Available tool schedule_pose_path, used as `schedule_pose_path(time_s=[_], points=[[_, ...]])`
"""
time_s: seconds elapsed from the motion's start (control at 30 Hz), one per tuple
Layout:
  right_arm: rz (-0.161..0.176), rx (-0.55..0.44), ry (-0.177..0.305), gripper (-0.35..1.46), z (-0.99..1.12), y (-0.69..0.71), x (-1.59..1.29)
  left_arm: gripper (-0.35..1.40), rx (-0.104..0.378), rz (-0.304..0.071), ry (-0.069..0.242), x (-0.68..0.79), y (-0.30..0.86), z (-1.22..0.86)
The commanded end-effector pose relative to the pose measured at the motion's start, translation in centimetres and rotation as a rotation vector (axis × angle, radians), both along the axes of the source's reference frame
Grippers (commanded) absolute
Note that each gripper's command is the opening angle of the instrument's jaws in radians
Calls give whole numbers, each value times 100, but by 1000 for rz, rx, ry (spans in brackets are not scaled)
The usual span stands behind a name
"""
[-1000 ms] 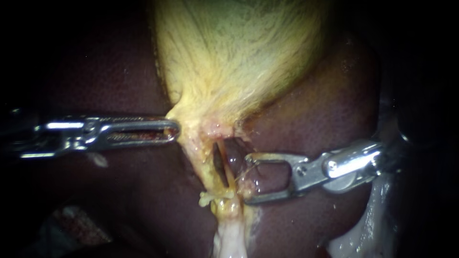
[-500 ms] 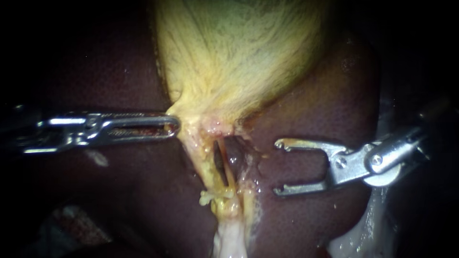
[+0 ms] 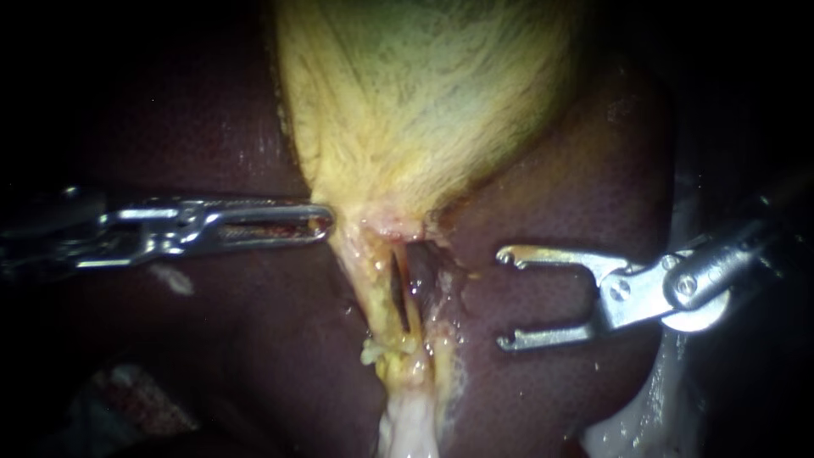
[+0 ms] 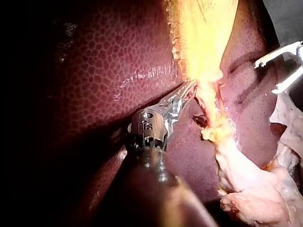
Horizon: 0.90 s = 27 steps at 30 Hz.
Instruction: Going back first clip left tube
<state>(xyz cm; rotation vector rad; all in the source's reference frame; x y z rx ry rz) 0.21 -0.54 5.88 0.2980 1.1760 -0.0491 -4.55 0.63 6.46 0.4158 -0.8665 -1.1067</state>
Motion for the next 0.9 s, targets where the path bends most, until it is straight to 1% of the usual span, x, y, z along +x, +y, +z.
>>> schedule_pose_path(time_s=[0.03, 0.17, 0.23, 0.8, 0.9], points=[[-16, 10, 14, 60, 1, -1, 0, -28, 9, 2, -1, -3, -1, 3], [-21, 11, 18, 60, 1, -1, 0, -28, 12, 9, -3, -13, -4, 8], [-21, 11, 18, 60, 1, -1, 0, -28, 14, 12, -3, -14, -4, 8], [-19, 11, 20, 60, 3, 0, 0, -28, 14, 11, -3, -15, -4, 8], [-14, 17, 24, 60, 3, 0, -1, -28, 14, 11, -3, -16, -4, 8]])
